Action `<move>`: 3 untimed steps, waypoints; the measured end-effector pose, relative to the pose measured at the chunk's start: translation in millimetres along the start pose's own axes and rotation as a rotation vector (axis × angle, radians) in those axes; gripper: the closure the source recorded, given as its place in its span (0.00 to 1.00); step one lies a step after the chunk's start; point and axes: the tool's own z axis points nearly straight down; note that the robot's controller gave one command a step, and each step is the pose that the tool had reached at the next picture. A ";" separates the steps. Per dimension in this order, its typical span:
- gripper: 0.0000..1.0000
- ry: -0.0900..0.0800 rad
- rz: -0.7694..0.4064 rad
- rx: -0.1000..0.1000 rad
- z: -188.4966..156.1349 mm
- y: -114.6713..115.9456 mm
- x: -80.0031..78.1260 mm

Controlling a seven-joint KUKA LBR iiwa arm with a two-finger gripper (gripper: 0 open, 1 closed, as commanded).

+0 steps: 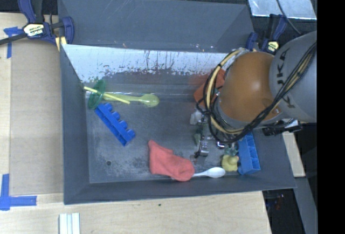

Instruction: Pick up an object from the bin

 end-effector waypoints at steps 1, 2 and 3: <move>0.00 0.000 0.015 -0.002 1.9 46.9 11.8; 0.00 0.000 0.026 -0.001 11.6 46.1 17.8; 0.00 -0.002 -0.109 -0.001 39.7 62.1 26.5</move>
Offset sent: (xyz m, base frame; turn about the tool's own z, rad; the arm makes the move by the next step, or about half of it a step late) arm -0.0100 0.0492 -0.0123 0.0282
